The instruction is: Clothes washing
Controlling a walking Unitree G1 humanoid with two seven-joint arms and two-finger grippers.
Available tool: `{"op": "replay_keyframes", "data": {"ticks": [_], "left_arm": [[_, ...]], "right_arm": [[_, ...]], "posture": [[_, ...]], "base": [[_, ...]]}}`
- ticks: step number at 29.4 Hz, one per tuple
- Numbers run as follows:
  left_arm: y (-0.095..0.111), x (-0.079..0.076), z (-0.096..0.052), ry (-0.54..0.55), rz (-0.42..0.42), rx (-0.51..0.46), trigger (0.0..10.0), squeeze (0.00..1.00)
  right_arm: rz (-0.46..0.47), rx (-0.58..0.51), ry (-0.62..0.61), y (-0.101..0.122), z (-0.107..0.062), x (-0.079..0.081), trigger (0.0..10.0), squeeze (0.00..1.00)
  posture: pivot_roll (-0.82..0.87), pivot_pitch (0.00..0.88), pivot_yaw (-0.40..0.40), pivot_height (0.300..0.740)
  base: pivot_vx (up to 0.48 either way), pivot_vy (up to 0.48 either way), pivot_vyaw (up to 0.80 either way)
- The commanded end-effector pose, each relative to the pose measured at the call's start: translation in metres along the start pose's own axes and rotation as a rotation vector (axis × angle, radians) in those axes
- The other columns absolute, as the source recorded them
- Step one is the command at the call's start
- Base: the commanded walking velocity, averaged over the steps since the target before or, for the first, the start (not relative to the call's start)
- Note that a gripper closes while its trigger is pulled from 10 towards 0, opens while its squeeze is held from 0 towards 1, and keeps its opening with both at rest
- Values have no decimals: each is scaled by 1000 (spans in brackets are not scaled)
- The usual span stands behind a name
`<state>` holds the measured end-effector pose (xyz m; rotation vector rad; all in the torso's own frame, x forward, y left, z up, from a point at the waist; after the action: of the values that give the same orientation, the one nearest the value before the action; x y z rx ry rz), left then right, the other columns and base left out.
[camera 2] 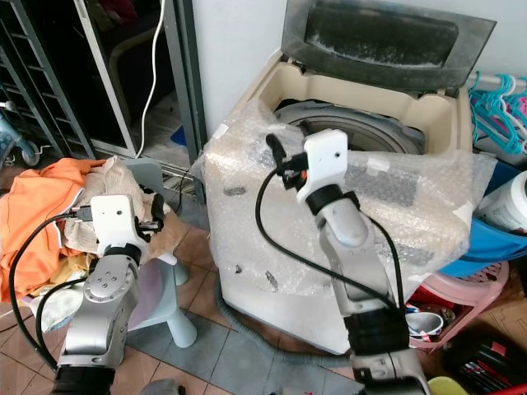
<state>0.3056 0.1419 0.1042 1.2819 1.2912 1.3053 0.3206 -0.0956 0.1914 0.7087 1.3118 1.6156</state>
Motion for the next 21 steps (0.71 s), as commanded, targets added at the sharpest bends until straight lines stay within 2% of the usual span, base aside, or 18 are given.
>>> {"op": "replay_keyframes", "data": {"ticks": [1,9,16,21], "left_arm": [[2,-1,1,-8,8,-5,10000,0],[2,-1,1,-10,4,-3,10000,0],[2,0,1,-5,0,-3,10000,0],[6,0,1,-10,-4,-31,10000,0]], "right_arm": [[-6,-5,41,5,1,8,10000,1000],[-8,7,30,4,2,2,10000,1000],[-6,14,29,5,2,2,10000,1000],[-5,20,27,3,1,3,10000,1000]], "posture": [[-47,0,-12,740],[-42,0,-15,740],[-41,0,-14,740],[-42,0,-12,740]], "base": [[0,480,800],[0,480,740],[0,480,0],[0,0,0]]}}
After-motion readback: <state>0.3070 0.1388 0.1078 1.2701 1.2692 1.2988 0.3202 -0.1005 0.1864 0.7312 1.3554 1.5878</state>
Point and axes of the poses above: a point about 5 cm out from each wrist's last joint towards the gripper, its own z axis pointing out of the wrist towards the gripper, its own y axis along the axis of the wrist's last joint, x = y × z, the point moved 3 cm from there along z, pointing out of the wrist towards the gripper, and after that the axes turned 2 degrees about z, right-handed, at the moved point
